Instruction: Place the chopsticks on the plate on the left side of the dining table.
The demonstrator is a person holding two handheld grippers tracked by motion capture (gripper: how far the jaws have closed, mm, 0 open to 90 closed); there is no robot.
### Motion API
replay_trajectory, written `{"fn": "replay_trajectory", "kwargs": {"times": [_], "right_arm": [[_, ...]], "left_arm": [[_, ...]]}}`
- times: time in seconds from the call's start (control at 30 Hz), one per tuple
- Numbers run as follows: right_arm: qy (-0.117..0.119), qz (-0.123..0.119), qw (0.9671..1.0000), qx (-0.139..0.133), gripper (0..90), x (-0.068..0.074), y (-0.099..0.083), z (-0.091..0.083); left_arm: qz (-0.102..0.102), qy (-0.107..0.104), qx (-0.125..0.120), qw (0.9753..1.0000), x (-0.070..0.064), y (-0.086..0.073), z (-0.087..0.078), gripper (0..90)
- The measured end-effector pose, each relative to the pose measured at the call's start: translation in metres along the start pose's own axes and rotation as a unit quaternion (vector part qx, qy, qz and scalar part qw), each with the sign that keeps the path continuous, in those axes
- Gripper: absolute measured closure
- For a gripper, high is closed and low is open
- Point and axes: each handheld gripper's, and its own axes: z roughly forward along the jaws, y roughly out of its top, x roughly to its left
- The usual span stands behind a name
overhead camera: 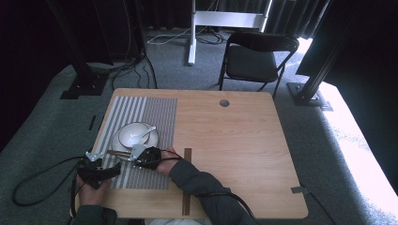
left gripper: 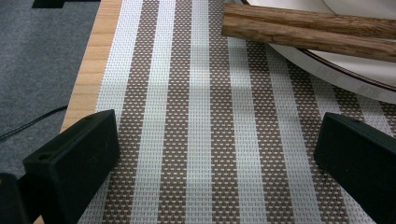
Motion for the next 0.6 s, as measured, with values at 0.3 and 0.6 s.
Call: {"fn": "replay_trajectory", "kwargs": {"times": [0.3,0.6], "right_arm": [[-0.008,0.001,1.0,0.001,85.5,-0.0024,-0.0007,0.0006],[-0.017,0.001,0.9999,0.003,85.3,-0.0066,-0.0007,0.0]], "left_arm": [[0.002,0.0,0.0,1.0,0.0002,0.0001,0.0001,0.3],[0.0,0.0,-0.001,1.0,0.0,0.0,0.0001,0.3]]}}
